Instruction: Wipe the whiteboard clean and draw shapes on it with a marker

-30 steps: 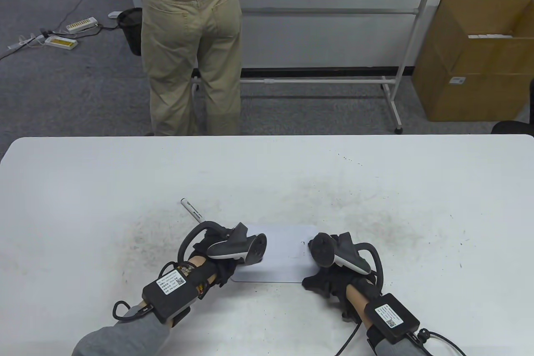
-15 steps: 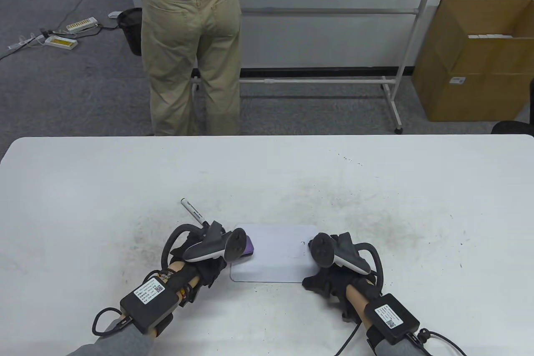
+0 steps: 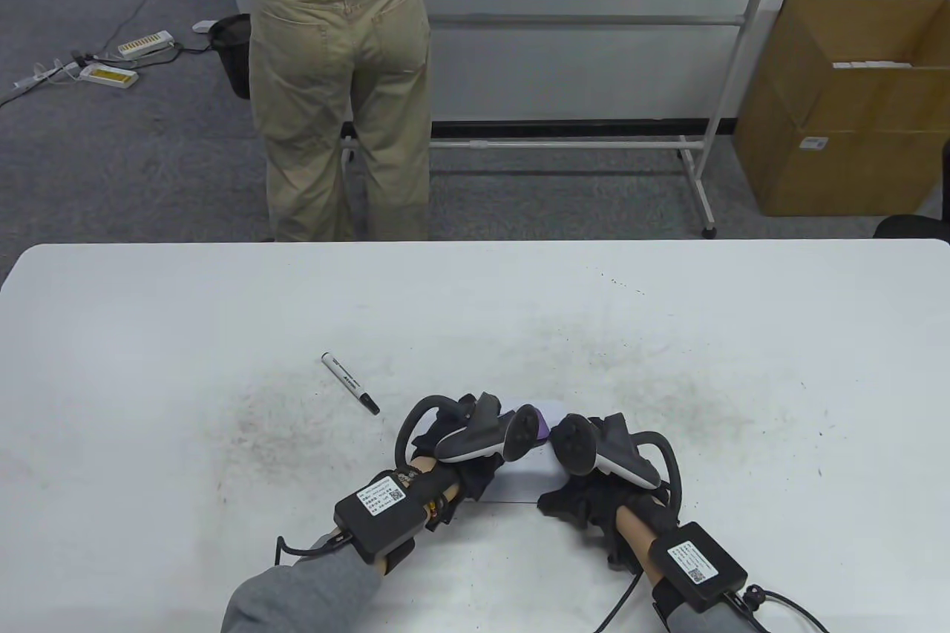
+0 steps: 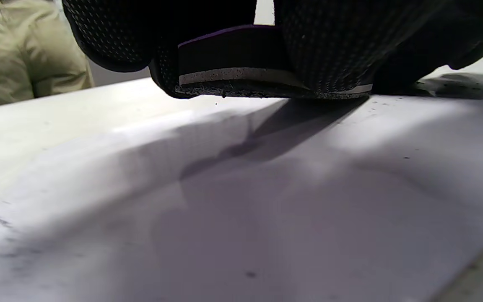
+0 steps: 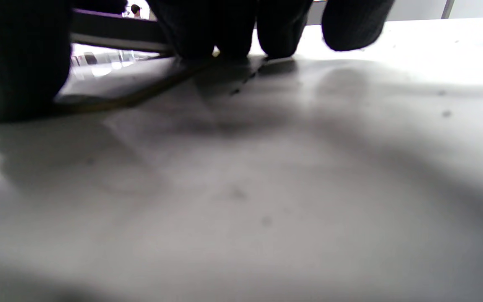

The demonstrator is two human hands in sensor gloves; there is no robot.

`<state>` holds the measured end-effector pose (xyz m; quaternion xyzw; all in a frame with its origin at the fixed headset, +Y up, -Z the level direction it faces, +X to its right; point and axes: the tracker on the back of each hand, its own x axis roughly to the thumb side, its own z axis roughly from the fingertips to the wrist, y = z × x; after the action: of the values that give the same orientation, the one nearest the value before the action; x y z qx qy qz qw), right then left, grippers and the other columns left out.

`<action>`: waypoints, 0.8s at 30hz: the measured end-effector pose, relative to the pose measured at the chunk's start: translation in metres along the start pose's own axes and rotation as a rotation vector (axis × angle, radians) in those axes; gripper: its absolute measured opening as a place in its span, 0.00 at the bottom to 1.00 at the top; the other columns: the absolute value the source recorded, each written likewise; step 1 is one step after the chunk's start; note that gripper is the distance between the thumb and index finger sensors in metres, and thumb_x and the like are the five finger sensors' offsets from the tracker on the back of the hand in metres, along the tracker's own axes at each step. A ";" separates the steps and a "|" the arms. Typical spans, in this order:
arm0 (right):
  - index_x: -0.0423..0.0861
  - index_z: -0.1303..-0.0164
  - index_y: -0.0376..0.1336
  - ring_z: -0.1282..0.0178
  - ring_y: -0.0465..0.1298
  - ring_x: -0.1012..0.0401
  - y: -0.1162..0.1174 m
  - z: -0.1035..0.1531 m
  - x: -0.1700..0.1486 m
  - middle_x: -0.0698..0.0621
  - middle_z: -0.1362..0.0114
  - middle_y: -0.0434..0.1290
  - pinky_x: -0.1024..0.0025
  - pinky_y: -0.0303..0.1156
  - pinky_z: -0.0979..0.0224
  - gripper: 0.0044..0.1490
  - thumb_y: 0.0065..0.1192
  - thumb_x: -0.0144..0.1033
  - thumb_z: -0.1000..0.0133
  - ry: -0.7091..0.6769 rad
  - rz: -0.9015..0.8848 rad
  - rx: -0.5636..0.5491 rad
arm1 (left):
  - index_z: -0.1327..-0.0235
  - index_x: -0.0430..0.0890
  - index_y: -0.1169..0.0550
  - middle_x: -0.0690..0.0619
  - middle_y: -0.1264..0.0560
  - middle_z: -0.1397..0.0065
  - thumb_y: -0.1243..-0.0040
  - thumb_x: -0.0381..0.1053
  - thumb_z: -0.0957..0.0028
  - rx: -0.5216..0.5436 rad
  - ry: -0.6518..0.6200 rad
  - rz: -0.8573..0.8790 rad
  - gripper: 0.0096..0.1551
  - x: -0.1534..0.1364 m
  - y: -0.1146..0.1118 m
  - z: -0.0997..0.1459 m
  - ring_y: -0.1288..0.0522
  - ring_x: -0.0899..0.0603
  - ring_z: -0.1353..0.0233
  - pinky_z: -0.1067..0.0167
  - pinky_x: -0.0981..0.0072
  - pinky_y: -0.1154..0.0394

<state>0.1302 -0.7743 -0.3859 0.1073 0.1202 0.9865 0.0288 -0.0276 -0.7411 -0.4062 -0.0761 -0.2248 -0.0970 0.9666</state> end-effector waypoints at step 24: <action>0.52 0.23 0.54 0.13 0.58 0.48 -0.002 -0.001 0.001 0.51 0.14 0.54 0.42 0.60 0.21 0.63 0.72 0.69 0.66 0.008 0.003 0.014 | 0.38 0.61 0.30 0.43 0.31 0.22 0.33 0.50 0.61 -0.153 0.008 -0.177 0.34 -0.083 -0.017 0.076 0.24 0.34 0.27 0.35 0.43 0.24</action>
<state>0.1286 -0.7728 -0.3870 0.1037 0.1270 0.9861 0.0262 -0.1362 -0.7303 -0.3745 -0.1290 -0.2187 -0.1990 0.9465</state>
